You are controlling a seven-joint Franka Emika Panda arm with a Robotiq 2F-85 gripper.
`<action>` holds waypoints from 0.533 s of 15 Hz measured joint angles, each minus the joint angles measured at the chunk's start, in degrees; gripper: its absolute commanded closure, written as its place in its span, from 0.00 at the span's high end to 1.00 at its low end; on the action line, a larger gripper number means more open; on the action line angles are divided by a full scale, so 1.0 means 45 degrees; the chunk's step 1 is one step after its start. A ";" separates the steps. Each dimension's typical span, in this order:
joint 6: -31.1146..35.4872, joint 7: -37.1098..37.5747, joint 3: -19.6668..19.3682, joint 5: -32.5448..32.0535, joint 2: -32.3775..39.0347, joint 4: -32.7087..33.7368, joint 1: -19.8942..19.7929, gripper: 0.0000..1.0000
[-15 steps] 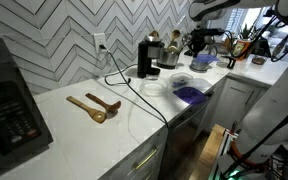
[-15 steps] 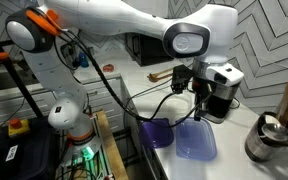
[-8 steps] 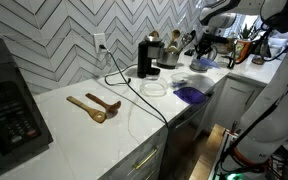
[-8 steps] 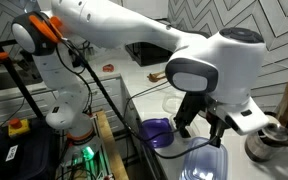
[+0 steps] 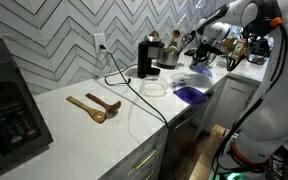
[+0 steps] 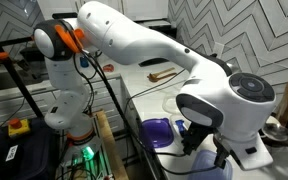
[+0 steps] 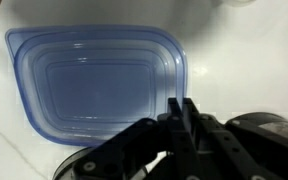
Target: Remove the lid from the container to the right, remove the packet inside then stack it with the container to the left
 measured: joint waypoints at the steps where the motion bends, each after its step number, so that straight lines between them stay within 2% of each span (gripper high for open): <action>1: 0.0000 -0.0085 0.0028 0.0149 0.0212 0.0084 -0.0058 0.02; 3: 0.0000 -0.0115 0.0097 0.0377 0.0612 0.0262 -0.0180 0.02; 5: 0.0000 -0.0115 0.0172 0.0494 0.0959 0.0453 -0.0306 0.34; 8: -0.0042 -0.0115 0.0362 0.0678 0.1272 0.0719 -0.0463 0.55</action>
